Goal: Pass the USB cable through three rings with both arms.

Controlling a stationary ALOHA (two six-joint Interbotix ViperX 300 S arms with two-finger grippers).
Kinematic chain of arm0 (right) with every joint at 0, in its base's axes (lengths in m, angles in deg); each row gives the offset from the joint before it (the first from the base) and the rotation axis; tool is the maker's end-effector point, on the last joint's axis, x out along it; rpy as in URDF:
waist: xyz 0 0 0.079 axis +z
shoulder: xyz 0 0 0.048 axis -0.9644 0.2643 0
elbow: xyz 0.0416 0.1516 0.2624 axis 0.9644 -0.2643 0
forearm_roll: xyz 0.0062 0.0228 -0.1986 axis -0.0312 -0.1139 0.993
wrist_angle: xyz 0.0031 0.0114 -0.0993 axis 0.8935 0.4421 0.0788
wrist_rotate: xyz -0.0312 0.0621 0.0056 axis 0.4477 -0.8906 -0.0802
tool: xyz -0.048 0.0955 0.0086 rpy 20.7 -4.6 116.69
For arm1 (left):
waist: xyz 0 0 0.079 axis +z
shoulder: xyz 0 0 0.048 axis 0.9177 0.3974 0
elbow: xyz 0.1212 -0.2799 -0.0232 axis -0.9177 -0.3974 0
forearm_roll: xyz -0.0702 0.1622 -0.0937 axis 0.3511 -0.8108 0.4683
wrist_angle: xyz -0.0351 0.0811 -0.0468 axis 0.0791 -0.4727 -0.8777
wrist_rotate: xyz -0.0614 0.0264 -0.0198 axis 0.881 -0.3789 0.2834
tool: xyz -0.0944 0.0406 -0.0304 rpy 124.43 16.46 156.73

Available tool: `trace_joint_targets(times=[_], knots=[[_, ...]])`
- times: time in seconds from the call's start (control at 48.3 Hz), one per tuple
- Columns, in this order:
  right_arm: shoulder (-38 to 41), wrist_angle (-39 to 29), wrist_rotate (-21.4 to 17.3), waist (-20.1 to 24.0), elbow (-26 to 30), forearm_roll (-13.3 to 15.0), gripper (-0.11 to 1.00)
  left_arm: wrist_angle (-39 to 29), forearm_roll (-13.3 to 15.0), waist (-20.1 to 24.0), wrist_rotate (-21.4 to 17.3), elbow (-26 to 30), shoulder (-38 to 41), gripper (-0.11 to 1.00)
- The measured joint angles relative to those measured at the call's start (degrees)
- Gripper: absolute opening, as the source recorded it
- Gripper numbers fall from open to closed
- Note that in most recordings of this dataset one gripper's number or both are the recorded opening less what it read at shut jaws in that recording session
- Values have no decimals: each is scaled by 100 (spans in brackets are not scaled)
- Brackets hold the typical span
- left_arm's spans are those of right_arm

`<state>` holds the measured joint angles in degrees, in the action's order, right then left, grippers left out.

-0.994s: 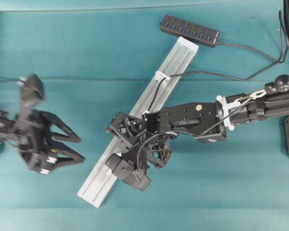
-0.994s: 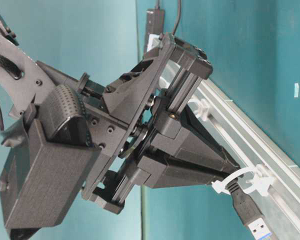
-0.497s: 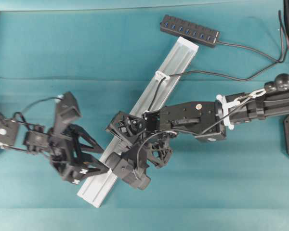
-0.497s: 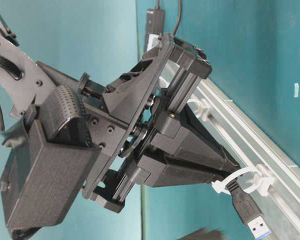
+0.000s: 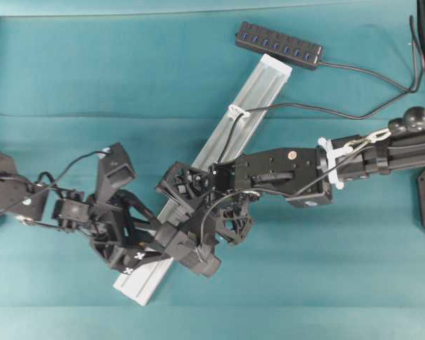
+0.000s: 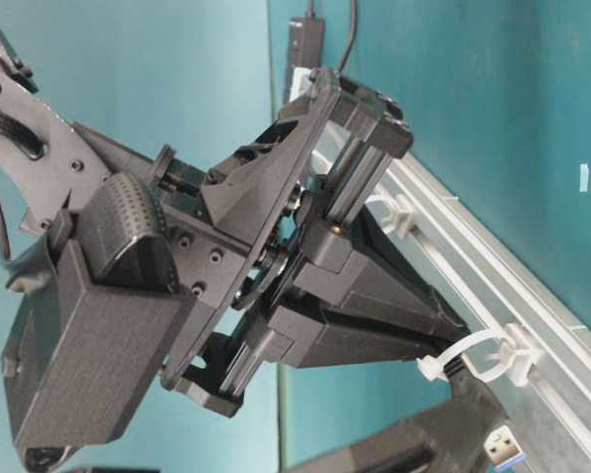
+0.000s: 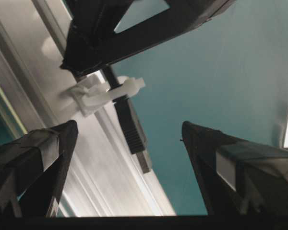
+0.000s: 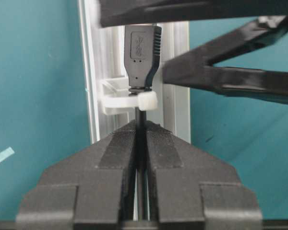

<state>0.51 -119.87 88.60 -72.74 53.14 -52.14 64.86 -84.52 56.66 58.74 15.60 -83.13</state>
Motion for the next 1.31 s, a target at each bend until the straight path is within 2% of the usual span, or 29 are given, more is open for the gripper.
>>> trace_joint_targets(times=[0.373, 0.539, 0.725, 0.787, 0.953, 1.305], knots=[[9, 0, 0, -18, 0, -9, 5, 9, -9, -44, 9, 62, 70, 94], [0, 0, 0, -26, -9, -9, 5, 9, 0, -44, 9, 70, 70, 89], [0, 9, 0, -26, 0, -9, 5, 9, -9, -53, 0, 70, 79, 73], [0, 0, 0, -26, -9, -9, 5, 35, -9, -62, -9, 70, 79, 61], [0, 0, 0, -26, 0, -9, 5, 158, 0, -79, -9, 79, 88, 19], [0, -26, 0, -18, -9, -18, 5, 123, 0, -79, 9, 79, 88, 17]])
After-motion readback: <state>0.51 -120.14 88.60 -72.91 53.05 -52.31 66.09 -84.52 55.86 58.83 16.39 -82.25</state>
